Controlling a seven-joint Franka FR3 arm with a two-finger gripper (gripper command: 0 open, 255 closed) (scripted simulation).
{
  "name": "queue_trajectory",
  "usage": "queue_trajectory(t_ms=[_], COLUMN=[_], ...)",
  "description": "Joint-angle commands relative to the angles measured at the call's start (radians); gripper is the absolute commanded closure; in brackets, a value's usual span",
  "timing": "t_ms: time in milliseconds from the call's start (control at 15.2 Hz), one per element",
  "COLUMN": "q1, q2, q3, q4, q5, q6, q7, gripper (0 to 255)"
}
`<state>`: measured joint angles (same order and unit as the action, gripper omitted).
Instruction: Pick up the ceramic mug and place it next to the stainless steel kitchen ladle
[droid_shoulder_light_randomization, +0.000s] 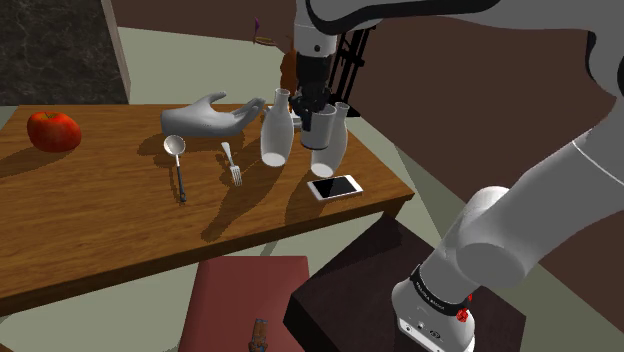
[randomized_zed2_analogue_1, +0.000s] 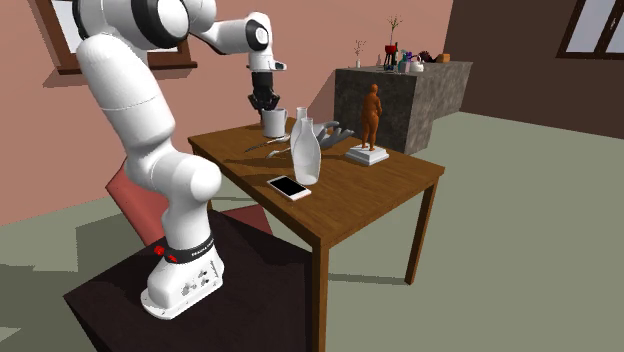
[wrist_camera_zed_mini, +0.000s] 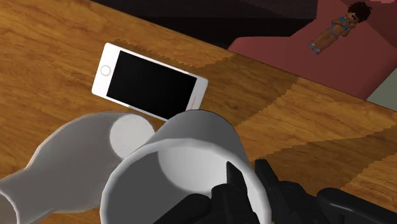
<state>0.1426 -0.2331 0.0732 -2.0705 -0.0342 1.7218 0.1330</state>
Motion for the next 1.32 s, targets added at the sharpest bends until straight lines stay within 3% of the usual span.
queue_trajectory(t_ms=[0, 594, 1254], q1=[0.018, 0.101, 0.226], q2=[0.036, 0.263, 0.584], q3=[0.028, 0.134, 0.2], q4=[0.036, 0.296, 0.719], q5=[0.009, 0.006, -0.057], q6=[-0.002, -0.043, -0.159], q7=[0.045, 0.237, 0.419], gripper=[255, 255, 255])
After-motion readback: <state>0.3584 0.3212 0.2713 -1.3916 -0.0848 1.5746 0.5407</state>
